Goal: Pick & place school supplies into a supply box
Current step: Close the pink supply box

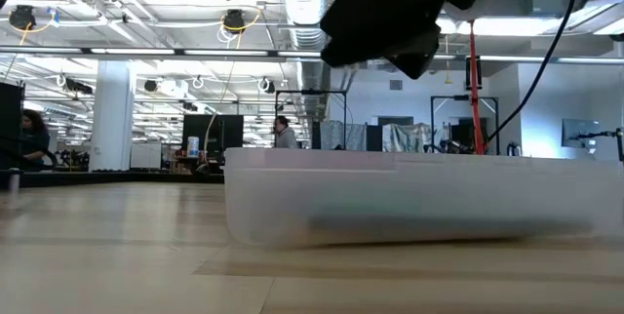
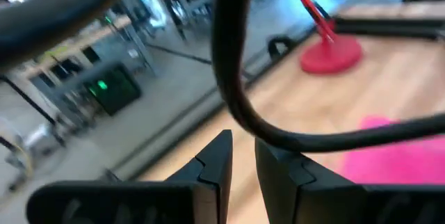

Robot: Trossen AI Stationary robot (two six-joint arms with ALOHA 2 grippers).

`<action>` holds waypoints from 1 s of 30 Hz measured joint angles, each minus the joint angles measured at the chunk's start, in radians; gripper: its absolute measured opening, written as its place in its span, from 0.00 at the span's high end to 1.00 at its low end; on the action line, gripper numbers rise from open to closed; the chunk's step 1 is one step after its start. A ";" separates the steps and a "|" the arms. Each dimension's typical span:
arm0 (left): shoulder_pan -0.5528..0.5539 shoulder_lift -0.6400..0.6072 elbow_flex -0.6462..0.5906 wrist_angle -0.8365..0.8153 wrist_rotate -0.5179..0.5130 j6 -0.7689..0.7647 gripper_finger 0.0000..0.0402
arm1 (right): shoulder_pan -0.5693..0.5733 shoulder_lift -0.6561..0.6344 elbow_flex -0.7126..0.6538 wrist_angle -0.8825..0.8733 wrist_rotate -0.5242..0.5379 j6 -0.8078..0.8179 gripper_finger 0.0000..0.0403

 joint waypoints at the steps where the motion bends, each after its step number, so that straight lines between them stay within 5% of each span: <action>1: 0.013 -0.020 0.000 0.005 -0.023 0.033 0.85 | -0.002 0.000 0.000 0.007 0.000 0.000 0.75; 7: 0.094 -0.157 0.001 0.061 -0.091 0.212 0.85 | -0.006 0.000 0.000 0.061 0.000 0.001 0.75; 14: 0.127 -0.241 0.001 0.321 -0.092 0.572 0.85 | -0.016 0.000 0.000 0.127 0.001 0.001 0.75; 21: 0.137 -0.223 0.001 0.373 -0.099 0.585 0.85 | -0.014 -0.005 0.000 0.102 0.023 0.063 0.75; 24: 0.175 -0.204 0.001 0.372 0.013 0.596 0.85 | -0.004 -0.023 0.000 0.069 0.030 0.079 0.75; 30: 0.321 -0.159 -0.005 0.376 0.443 0.638 0.85 | 0.015 -0.089 0.000 0.018 0.132 0.073 0.75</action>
